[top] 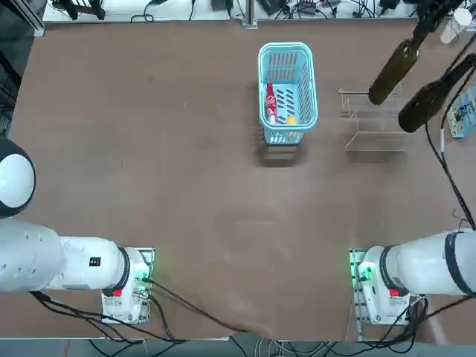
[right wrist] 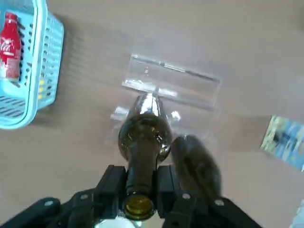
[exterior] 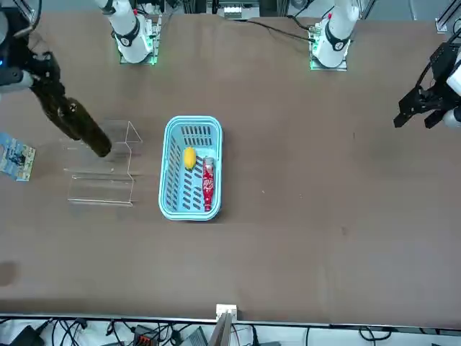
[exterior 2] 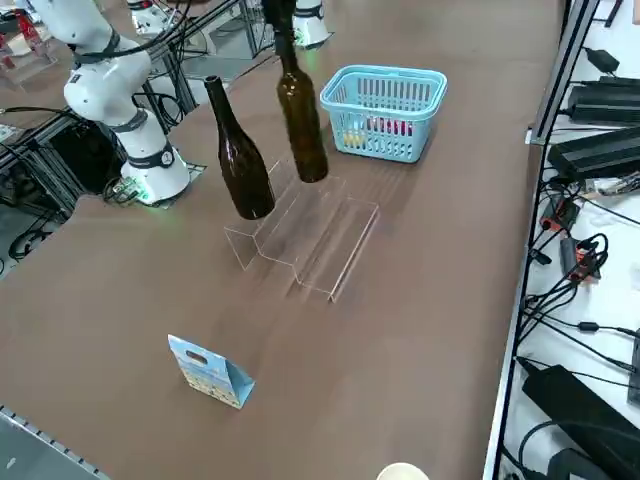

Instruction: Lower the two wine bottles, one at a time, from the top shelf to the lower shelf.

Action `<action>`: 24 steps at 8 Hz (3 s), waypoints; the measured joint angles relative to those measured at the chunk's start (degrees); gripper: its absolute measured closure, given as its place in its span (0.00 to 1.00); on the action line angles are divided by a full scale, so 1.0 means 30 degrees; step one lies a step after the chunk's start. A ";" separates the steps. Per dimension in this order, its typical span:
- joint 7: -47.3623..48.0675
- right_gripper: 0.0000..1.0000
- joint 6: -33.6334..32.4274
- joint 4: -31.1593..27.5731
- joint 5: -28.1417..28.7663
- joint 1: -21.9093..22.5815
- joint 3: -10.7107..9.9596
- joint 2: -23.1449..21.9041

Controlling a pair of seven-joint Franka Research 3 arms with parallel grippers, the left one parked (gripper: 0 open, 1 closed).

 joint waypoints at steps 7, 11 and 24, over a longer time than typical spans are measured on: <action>-0.1446 0.61 0.0959 0.5257 0.0080 -0.0490 -0.0027 0.7018; -0.1445 0.61 0.1223 0.4638 0.0761 -0.0487 0.0009 0.7298; -0.1190 0.28 0.2806 0.1981 0.0921 -0.0444 0.0022 0.5851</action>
